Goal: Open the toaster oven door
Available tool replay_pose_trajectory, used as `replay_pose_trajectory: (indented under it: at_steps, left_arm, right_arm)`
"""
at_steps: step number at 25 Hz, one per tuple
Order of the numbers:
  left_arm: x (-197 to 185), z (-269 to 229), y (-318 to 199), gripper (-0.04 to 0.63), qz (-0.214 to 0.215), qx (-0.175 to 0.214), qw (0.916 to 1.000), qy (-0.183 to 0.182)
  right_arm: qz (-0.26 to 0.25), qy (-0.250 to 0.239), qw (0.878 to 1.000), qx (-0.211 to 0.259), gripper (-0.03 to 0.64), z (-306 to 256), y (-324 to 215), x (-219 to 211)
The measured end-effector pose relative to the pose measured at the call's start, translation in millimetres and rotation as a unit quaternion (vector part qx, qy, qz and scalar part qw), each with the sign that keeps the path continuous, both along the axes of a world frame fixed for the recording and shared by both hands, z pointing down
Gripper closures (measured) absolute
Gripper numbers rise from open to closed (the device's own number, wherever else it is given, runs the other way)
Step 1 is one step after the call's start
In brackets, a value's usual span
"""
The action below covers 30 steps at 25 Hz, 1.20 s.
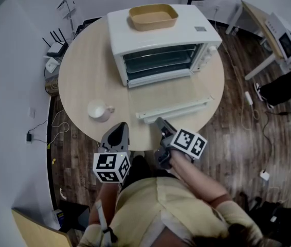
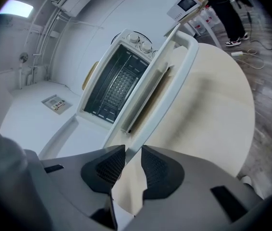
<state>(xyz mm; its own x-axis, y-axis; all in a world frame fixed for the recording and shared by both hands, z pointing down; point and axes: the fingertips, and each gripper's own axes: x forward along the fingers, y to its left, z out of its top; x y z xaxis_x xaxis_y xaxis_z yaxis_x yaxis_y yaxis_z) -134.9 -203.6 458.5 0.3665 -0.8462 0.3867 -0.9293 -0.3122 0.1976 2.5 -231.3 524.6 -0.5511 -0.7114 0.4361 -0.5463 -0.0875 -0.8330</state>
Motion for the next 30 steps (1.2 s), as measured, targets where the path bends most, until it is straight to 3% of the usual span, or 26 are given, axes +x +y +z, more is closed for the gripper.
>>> replay_pose_trajectory:
  at_steps: [30]
  left_arm:
    - [-4,40,0,0.591,-0.008,-0.043,0.999,-0.004]
  right_arm:
    - [0.017,0.042,0.995,-0.084,0.517,77,11,4]
